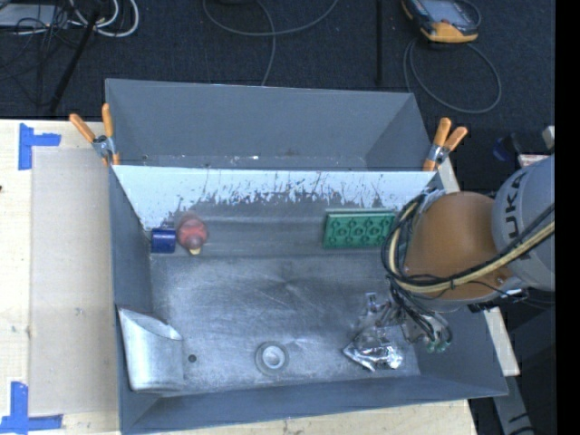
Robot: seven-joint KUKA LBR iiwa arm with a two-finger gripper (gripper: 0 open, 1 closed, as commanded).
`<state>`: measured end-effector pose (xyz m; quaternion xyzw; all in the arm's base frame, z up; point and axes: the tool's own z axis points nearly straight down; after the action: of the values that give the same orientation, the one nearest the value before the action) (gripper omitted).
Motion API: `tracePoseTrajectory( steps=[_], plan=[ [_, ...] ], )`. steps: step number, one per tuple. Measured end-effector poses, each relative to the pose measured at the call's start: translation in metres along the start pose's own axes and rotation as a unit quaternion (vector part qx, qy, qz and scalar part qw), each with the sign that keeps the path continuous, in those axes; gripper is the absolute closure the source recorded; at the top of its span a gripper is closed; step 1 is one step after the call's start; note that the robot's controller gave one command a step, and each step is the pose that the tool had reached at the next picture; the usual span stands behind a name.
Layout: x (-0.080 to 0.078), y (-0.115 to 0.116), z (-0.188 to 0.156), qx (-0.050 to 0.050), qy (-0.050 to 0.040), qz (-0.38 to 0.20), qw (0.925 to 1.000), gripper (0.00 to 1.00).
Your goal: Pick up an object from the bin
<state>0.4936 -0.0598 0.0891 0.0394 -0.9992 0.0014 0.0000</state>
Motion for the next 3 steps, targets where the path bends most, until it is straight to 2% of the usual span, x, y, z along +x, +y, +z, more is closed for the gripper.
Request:
tracePoseTrajectory(
  steps=[1, 2, 3],
  plan=[
    [0.02, -0.055, 0.005, -0.001, 0.0002, -0.149, 0.9888, 1.0],
    [-0.002, 0.044, -0.074, -0.002, -0.0013, -0.302, 0.9534, 1.0],
    [0.007, 0.038, -0.169, 0.0, -0.0041, -0.288, 0.9575, 1.0]
  ],
)
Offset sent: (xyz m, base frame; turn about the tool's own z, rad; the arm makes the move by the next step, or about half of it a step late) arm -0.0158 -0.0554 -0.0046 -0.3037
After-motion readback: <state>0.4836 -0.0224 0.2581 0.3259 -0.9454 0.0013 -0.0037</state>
